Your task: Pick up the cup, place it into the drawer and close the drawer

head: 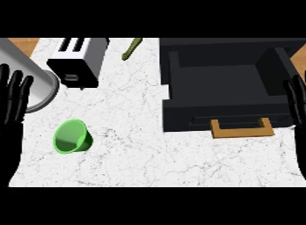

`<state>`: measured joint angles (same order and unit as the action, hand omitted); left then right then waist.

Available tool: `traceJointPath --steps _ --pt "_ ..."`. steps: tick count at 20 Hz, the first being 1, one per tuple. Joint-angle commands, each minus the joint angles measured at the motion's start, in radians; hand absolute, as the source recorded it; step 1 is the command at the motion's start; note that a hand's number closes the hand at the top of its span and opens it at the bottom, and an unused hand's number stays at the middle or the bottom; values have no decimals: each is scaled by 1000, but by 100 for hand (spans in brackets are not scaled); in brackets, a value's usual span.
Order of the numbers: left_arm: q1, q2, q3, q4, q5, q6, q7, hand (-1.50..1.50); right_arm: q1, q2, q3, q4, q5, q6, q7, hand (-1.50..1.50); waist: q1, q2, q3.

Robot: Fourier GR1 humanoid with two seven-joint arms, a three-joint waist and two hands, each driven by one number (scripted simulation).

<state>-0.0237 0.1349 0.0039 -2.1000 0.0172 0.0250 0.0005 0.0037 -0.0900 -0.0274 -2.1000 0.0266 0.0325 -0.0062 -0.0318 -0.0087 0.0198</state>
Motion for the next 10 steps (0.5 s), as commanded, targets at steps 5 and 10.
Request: traceJointPath --steps 5,10 --pt "-5 158 1 42 382 -405 -69 -150 -7 2 -8 7 -37 23 -41 -150 24 11 -23" --pt "62 233 82 252 675 -561 30 -150 -33 -26 55 69 -54 82 79 -150 38 17 -23"
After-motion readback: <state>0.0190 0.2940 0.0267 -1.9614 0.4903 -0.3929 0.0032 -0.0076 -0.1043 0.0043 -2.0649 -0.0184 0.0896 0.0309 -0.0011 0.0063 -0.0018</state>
